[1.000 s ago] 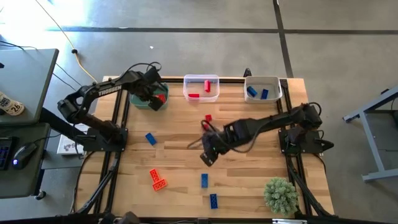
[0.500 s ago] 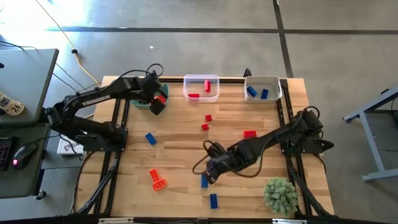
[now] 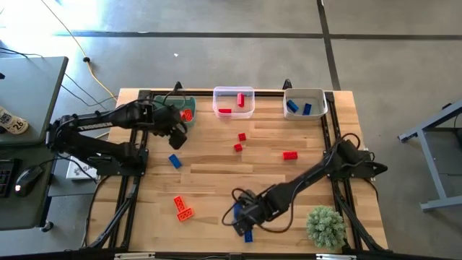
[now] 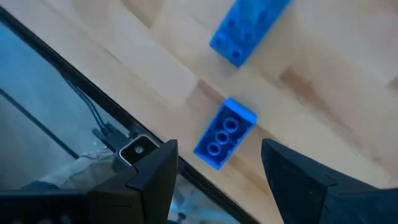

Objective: Sort & place blocks by color
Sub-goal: Put the blue game piece into the white bin

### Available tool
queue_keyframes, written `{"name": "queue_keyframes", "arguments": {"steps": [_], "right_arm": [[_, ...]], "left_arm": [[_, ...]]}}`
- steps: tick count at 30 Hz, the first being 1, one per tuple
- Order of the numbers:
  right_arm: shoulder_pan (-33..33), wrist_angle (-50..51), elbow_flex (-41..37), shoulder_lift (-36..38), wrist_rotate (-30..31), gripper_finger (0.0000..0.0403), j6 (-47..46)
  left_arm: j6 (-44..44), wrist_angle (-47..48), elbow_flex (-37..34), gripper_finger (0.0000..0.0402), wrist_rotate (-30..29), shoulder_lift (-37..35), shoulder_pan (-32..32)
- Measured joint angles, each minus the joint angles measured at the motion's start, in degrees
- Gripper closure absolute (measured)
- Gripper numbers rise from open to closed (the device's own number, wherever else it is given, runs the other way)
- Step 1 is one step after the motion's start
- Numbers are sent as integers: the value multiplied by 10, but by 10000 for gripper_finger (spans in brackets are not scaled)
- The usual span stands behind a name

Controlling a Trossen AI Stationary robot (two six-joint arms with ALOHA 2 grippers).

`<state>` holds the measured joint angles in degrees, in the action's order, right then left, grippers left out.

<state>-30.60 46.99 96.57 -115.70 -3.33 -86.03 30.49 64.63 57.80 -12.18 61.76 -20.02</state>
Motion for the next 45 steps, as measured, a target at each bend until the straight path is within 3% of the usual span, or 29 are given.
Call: {"name": "queue_keyframes", "arguments": {"steps": [12, 30, 33, 38, 45], "right_arm": [[-22, -42, 0, -65, -32, 182, -81], [-21, -63, 2, -126, -47, 185, -101], [-20, -59, 3, -127, -44, 212, -86], [-14, -52, 4, -127, -50, 298, -39], [6, -37, 2, -122, -68, 299, 54]], "left_arm": [[36, 16, 0, 151, -22, 0, 36], [30, 16, 0, 151, -25, 0, 37], [29, 17, 0, 151, -30, 0, 37], [25, 18, 0, 151, -35, 0, 37], [-16, 18, 0, 151, -26, 0, 37]]}}
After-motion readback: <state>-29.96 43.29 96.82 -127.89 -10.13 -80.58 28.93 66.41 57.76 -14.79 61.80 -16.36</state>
